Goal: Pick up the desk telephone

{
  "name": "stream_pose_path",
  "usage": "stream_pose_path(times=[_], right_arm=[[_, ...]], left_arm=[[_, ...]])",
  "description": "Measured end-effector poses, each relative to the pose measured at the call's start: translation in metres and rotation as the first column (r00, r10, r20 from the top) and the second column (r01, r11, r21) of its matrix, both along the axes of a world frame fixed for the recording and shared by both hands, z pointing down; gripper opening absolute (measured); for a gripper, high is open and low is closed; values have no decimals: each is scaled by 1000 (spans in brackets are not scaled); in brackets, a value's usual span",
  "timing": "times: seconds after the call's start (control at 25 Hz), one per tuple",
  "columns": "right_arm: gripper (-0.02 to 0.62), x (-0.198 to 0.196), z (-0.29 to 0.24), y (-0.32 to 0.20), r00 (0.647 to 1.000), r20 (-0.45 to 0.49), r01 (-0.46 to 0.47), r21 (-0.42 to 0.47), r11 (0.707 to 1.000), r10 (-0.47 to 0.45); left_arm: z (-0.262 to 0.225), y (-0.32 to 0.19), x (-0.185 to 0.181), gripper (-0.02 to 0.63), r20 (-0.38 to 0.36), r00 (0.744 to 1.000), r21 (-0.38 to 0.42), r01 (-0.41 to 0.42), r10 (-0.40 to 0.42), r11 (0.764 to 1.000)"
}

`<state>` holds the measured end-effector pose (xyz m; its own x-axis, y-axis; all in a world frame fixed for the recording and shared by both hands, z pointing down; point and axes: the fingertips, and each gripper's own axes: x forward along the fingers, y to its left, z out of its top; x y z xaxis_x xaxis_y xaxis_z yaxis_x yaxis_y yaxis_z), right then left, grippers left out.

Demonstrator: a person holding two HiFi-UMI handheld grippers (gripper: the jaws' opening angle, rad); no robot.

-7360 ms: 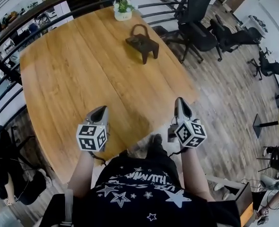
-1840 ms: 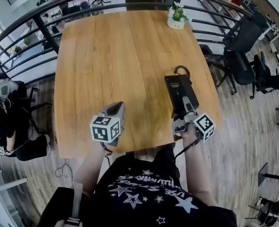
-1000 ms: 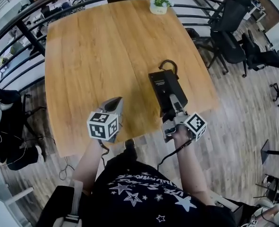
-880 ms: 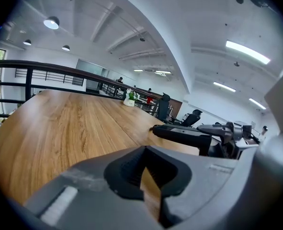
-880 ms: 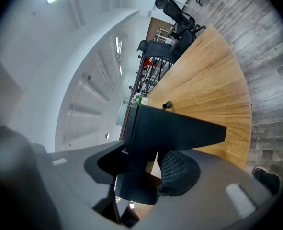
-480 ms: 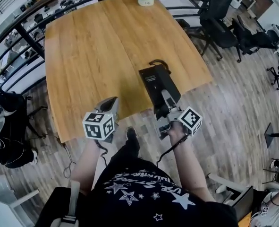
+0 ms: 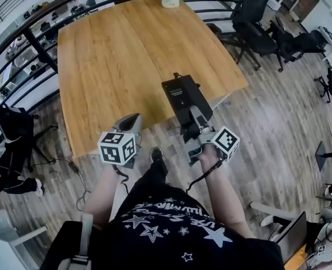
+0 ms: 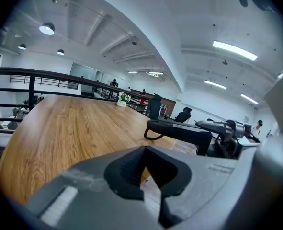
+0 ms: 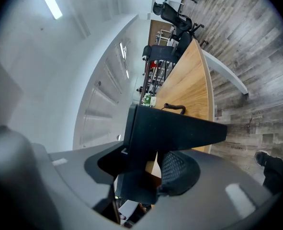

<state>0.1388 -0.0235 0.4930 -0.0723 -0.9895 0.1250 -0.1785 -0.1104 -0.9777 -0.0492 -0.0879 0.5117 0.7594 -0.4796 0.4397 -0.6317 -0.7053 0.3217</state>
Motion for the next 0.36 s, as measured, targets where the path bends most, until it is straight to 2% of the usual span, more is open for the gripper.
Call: stream_pose_path(times=[0.36], right_arm=[[204,-16,-12,36,1000,11,-16,12,1000,16]], left_arm=[[-11,31,-20,2,-5,1000,0,4,-4,1000]])
